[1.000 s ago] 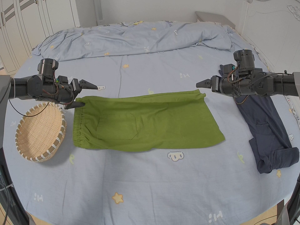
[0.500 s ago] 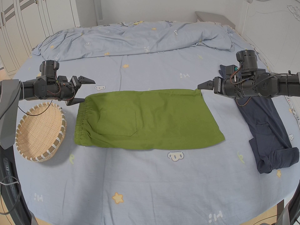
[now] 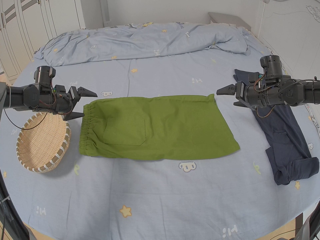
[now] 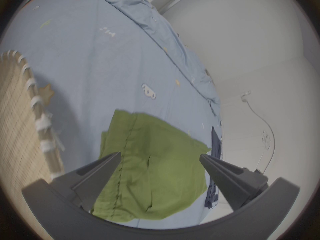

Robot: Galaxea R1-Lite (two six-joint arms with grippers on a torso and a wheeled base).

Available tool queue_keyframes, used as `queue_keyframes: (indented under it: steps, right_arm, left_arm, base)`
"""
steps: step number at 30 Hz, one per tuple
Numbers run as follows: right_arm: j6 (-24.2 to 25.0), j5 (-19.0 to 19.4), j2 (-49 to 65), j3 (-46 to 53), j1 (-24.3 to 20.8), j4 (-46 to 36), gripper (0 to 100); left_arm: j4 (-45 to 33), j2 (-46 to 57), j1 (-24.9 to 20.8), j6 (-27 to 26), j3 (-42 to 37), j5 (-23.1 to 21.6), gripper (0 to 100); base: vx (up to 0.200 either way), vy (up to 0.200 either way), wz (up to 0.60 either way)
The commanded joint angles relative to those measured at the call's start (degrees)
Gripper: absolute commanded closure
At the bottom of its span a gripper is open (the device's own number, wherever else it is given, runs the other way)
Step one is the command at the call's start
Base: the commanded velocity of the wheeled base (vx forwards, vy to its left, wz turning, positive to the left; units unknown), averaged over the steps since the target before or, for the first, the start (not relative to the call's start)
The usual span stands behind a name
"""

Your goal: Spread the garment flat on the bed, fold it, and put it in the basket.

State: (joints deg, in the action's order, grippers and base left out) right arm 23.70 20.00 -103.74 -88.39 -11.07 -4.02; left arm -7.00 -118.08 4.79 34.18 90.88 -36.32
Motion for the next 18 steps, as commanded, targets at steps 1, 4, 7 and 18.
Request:
queue_keyframes:
  steps: [1,4,7,18]
  right_arm:
    - [2.23,2.67,5.83,8.06,3.25,0.07,0]
    - [1.70,2.67,6.18,9.38,3.25,1.83,0]
    - [2.05,2.76,6.27,9.56,3.16,2.88,0]
    - [2.05,2.76,6.10,9.82,3.16,2.88,0]
  left_arm:
    - [3.31,10.15,-0.04,-7.90,-15.03,0.90,0]
    - [7.09,7.95,-0.31,-9.05,-17.05,3.62,0]
    - [8.84,5.84,-1.19,-9.31,-17.14,6.70,0]
    - [11.13,2.94,-1.89,-9.49,-17.05,10.39,0]
  base:
    - [0.000,0.000,0.00]
    - [0.000,0.000,0.00]
    - [0.000,0.000,0.00]
    - [0.000,0.000,0.00]
